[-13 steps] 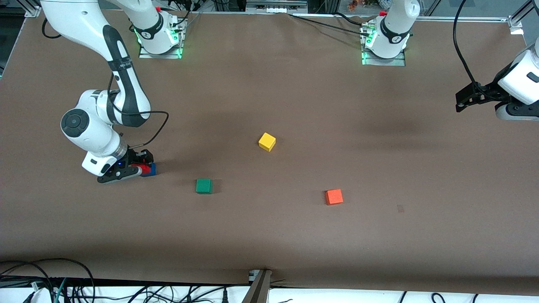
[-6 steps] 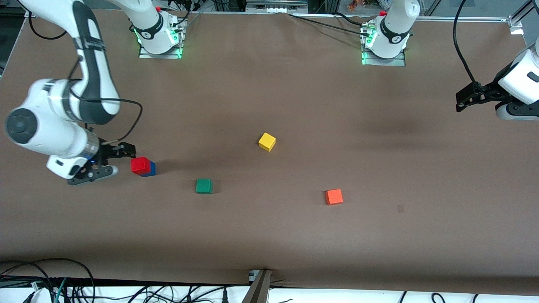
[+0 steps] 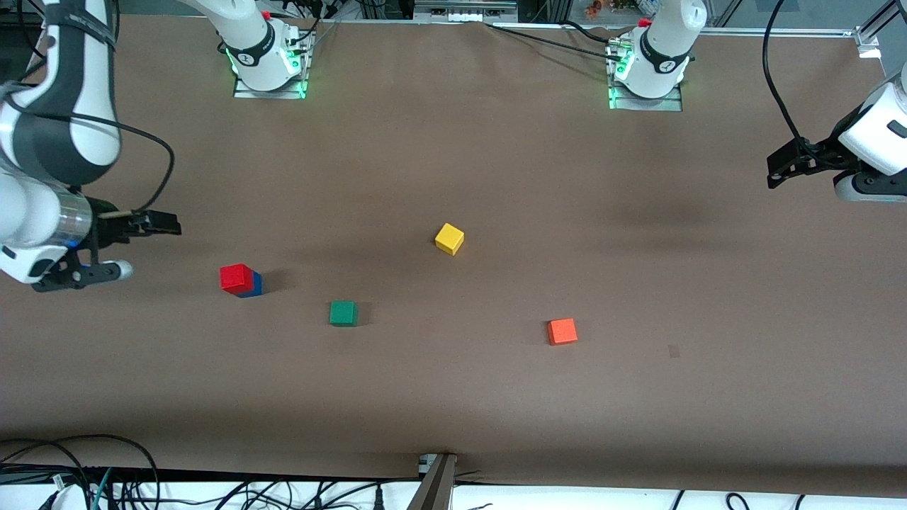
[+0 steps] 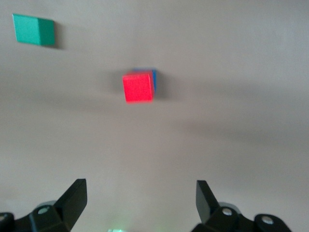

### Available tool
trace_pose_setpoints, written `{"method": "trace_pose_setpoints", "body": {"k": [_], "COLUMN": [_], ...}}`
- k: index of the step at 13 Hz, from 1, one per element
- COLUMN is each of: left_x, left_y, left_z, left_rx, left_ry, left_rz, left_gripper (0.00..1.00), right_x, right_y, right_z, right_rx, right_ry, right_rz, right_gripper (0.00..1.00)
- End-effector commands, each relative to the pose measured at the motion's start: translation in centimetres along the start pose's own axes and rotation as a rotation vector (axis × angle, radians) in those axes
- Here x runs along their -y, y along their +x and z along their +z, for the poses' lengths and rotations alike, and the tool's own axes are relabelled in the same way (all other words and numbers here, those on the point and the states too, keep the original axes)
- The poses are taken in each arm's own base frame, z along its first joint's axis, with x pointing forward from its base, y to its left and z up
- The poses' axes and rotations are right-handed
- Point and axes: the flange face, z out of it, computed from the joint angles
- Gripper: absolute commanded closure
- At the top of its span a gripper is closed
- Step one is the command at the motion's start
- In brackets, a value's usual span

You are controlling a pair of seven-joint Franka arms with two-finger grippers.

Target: Pass red block to right arm, stack on blue

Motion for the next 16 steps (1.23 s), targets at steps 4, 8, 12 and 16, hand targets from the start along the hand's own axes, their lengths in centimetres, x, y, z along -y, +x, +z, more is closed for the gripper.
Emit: {"method": "trace_pose_setpoints", "body": {"k": [4,8,12,16], "left_x": [0.1,0.1,0.1,-0.1], "left_y": [-0.4,-0.4,-0.4,-0.3], "left_z": [-0.6,-0.7,-0.7,-0.6], "left_rx": [-0.009,-0.01,-0.01,-0.009], "left_ry": [-0.014,-0.014,-0.014,-0.014], "left_rz": [-0.012,-0.013,-0.013,-0.012], "left_gripper": [0.0,0.0,0.0,0.0], "right_x": [0.8,1.7,2.1,2.0], "right_y": [-5.5,-11.0,-13.7,-15.1], "right_z": [-6.1,-8.7,-10.4,-11.9], "right_rx": [0.039,-0.009,-0.039,-0.074], "right_ry": [-0.018,-0.016,-0.018,-0.035], "right_rz": [0.215,0.156,0.148,0.156], "right_gripper": [0.0,0.0,0.0,0.0]}}
